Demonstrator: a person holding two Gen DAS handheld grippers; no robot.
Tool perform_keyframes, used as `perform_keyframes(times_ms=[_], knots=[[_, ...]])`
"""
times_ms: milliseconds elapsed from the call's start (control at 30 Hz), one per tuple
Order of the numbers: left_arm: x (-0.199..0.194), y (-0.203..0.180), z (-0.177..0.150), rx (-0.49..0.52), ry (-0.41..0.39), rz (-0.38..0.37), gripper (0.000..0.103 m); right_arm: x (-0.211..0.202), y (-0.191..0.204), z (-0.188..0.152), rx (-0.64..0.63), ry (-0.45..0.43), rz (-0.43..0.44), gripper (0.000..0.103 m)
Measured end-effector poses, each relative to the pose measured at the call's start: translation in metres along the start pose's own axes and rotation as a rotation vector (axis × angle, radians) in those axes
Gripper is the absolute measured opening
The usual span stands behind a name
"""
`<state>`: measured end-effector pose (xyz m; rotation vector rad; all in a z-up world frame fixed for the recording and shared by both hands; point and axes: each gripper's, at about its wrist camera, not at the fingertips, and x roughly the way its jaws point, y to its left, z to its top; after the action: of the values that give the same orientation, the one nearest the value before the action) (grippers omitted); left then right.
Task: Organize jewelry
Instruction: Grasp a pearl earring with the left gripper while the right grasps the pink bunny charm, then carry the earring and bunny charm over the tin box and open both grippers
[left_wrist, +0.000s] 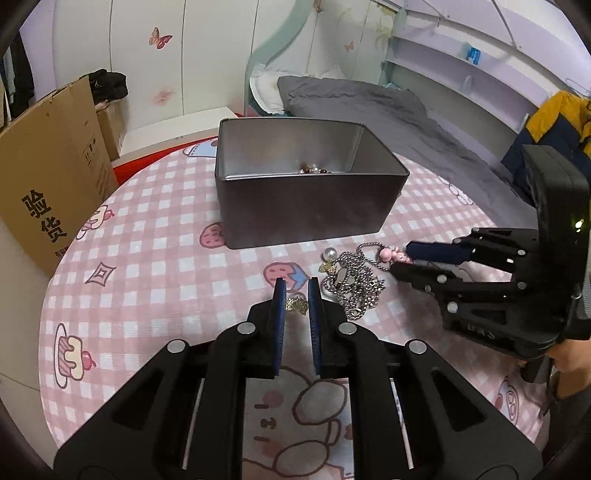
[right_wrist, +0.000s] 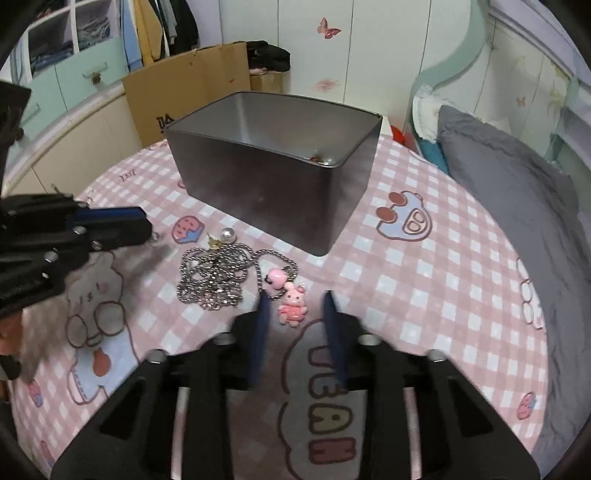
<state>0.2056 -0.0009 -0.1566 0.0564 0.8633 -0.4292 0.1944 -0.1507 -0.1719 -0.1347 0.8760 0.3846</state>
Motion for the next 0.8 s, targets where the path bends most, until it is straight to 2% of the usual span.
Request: perform_keyframes(times_ms=[167, 467, 633, 800], knots=[[-0.010, 0.000, 0.002, -0.006, -0.020, -0.026, 0.012, -0.010, -0.002, -0.002, 0.013, -0.009, 0.005, 0.015], [-0.039, 0.000, 0.025, -0.030, -0.094, -0.120, 0.012, -0.067, -0.004, 0.017, 0.033, -0.149, 0.029, 0.015], [-0.044, 0.001, 0.047, -0.020, -0.127, -0.109, 0.012, -0.081, -0.009, 0.037, 0.041, -0.208, 0.029, 0.015], [-0.037, 0.003, 0.067, -0.013, -0.129, -0.111, 0.012, -0.077, -0.012, 0.059, 0.052, -0.244, 0.050, 0.015]])
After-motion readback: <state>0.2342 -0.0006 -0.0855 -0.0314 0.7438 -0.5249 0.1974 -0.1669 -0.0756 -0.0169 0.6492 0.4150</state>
